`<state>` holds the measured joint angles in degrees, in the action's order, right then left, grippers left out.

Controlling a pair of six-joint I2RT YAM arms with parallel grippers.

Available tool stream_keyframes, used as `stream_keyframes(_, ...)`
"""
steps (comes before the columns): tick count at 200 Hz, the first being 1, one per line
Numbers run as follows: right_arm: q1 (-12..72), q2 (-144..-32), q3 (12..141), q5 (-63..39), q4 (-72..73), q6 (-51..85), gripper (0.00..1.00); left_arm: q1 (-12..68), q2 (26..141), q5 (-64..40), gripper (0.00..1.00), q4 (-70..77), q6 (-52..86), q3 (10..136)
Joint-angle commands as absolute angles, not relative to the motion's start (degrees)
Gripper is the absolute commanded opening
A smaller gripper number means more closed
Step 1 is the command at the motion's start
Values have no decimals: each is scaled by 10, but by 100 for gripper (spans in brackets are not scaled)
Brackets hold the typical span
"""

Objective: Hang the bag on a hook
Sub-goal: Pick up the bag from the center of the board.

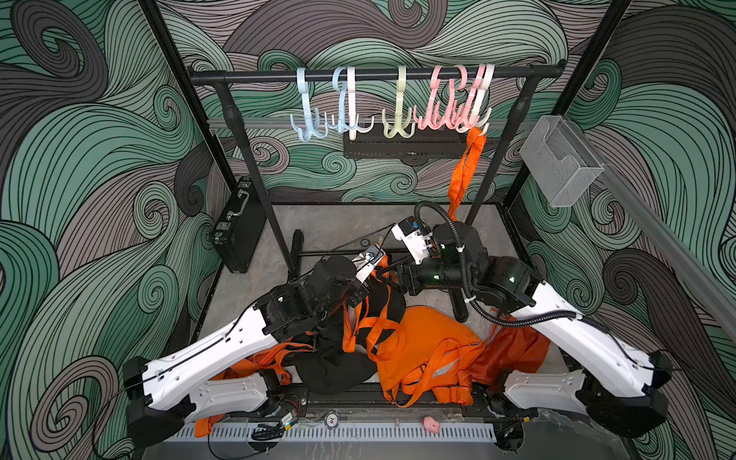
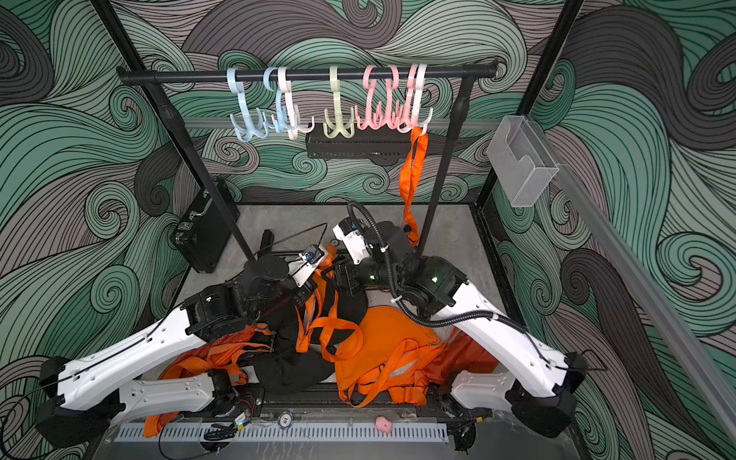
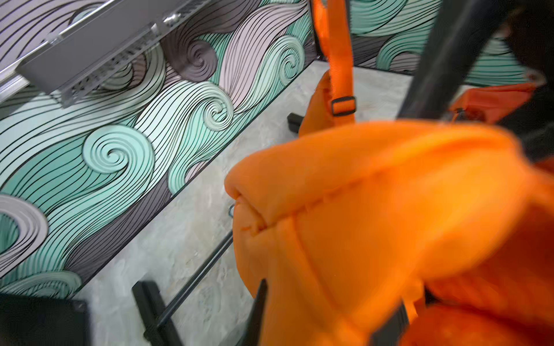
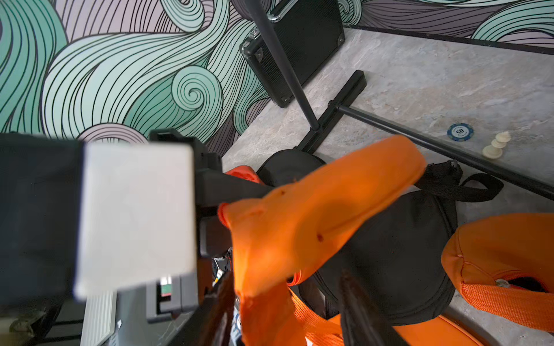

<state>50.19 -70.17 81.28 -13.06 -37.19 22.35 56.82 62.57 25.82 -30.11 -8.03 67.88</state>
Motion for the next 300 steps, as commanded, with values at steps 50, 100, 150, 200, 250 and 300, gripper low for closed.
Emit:
stream_keyframes(50,521,-596,577,-139,-94,290,78,562,691,438,0,-440,70,845)
stream_keyframes(100,563,-629,475,-45,6,293,73,551,693,434,0,-456,87,866)
stream_keyframes(150,614,-722,436,-25,94,294,68,542,686,437,0,-457,94,874)
stream_keyframes(200,652,-811,427,1,153,294,60,536,677,445,0,-456,98,871)
stream_keyframes(250,653,-832,424,36,184,252,58,529,662,455,0,-454,105,856)
stream_keyframes(300,658,-852,412,43,226,246,49,515,648,448,0,-442,114,845)
